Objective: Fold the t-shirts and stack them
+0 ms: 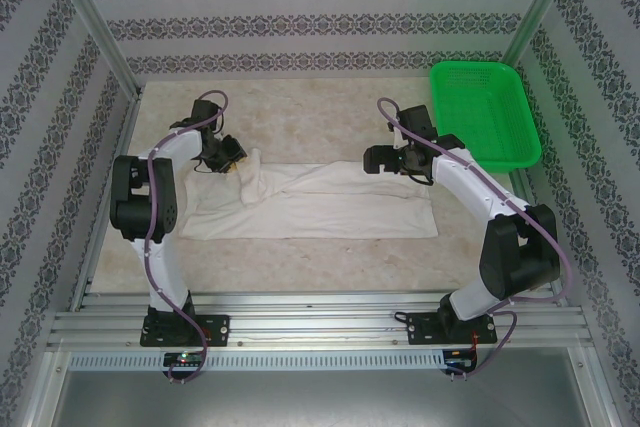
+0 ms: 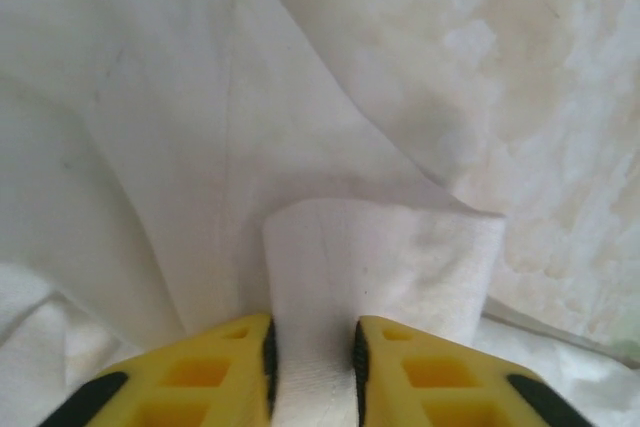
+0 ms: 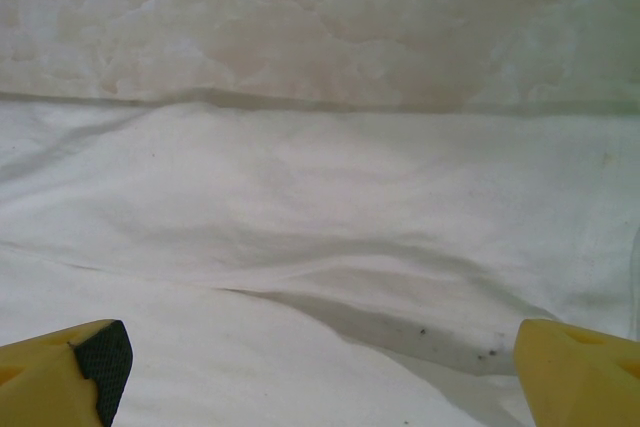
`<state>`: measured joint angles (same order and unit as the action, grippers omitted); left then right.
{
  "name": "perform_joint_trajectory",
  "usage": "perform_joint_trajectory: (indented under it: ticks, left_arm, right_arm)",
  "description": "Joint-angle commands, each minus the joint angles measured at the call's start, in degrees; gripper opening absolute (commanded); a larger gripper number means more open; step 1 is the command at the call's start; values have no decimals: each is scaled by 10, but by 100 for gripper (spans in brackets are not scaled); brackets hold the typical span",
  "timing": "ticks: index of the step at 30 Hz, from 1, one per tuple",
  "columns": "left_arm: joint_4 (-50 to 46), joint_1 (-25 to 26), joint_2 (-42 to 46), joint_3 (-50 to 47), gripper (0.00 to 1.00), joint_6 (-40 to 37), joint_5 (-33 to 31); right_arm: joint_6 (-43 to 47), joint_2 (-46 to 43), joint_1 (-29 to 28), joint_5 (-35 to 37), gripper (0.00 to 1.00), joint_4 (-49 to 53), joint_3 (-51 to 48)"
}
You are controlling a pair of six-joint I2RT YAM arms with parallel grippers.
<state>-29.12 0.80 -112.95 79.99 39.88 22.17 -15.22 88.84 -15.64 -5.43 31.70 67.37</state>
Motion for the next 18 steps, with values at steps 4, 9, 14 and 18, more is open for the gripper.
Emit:
perform_joint_trajectory:
  ticks: [4, 9, 14, 18]
  left_arm:
    - [15, 5, 42, -14, 14, -6, 23]
    - [39, 5, 60, -28, 1, -6, 48]
    - [38, 1, 91, -54, 0, -9, 49]
    - [21, -3, 149, -78, 0, -7, 33]
  right_arm:
    - [-30, 28, 16, 32, 98, 32, 22]
    - [-50, 61, 37, 29, 98, 43, 34]
    - [-55, 77, 43, 26, 98, 41, 36]
    - [-63, 99, 51, 34, 98, 63, 46]
